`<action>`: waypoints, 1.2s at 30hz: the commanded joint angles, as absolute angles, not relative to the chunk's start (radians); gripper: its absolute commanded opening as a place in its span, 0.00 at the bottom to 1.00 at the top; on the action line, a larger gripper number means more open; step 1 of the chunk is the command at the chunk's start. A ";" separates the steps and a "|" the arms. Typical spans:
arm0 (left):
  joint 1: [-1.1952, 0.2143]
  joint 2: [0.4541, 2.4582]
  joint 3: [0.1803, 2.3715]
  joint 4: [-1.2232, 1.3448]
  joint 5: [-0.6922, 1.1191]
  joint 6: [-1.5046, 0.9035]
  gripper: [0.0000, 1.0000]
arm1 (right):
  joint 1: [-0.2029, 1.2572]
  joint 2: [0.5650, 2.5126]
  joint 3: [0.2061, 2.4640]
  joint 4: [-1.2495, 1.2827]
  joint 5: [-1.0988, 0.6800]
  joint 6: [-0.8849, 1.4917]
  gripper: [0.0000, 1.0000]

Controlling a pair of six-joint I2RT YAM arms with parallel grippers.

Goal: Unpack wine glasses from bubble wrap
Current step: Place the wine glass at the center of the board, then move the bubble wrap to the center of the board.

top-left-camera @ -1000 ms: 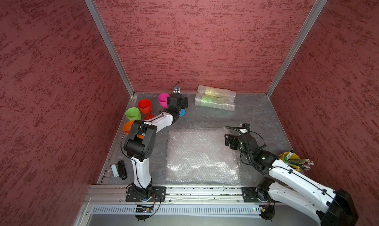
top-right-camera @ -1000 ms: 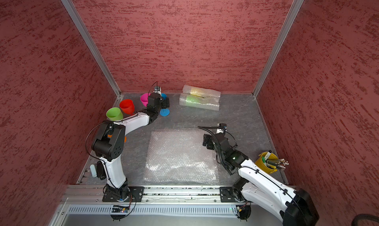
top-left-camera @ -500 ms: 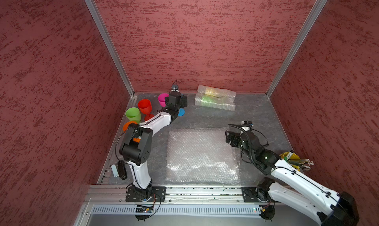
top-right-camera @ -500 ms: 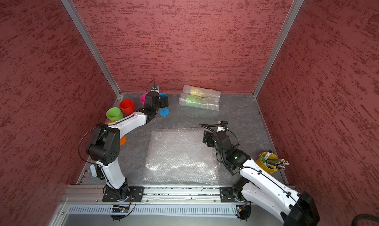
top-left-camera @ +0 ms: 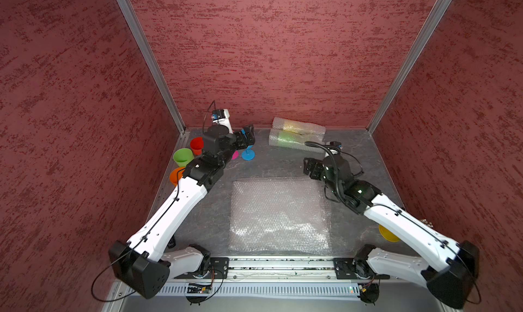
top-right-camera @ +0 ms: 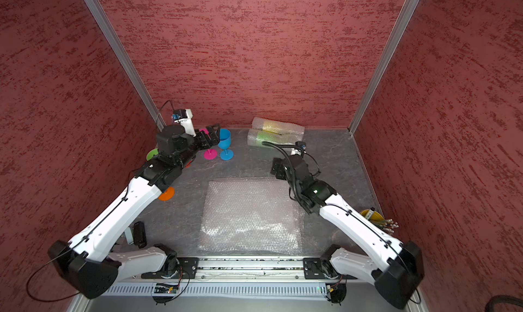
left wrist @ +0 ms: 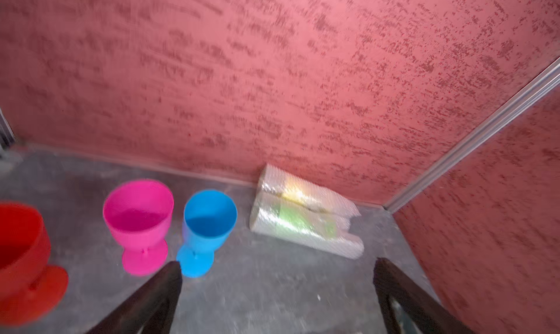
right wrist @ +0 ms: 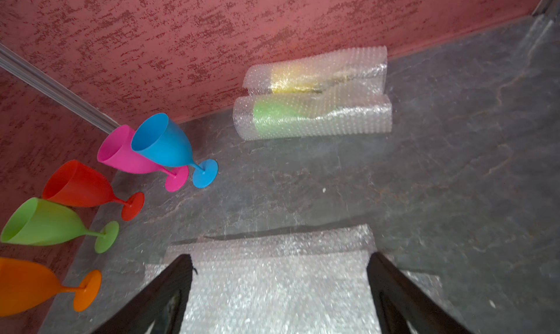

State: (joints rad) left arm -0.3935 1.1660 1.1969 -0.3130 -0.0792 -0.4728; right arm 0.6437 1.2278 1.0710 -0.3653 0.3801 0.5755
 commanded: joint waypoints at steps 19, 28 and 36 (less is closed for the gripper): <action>-0.648 0.845 0.896 -0.580 -0.022 -0.515 1.00 | 0.313 2.533 2.592 -0.711 0.167 0.169 0.92; -0.723 0.843 0.913 -0.616 -0.129 -0.479 1.00 | 0.215 2.588 2.511 -0.347 0.068 0.308 0.87; -0.735 0.889 0.913 -0.614 -0.145 -0.459 1.00 | 0.151 2.730 2.636 -0.170 -0.050 0.396 0.82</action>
State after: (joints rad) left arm -0.7300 0.8791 0.8959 -0.6094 -0.1158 -0.4866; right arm 0.1726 2.6709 2.6045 -0.2882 0.0425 0.3298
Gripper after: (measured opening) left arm 0.996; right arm 0.828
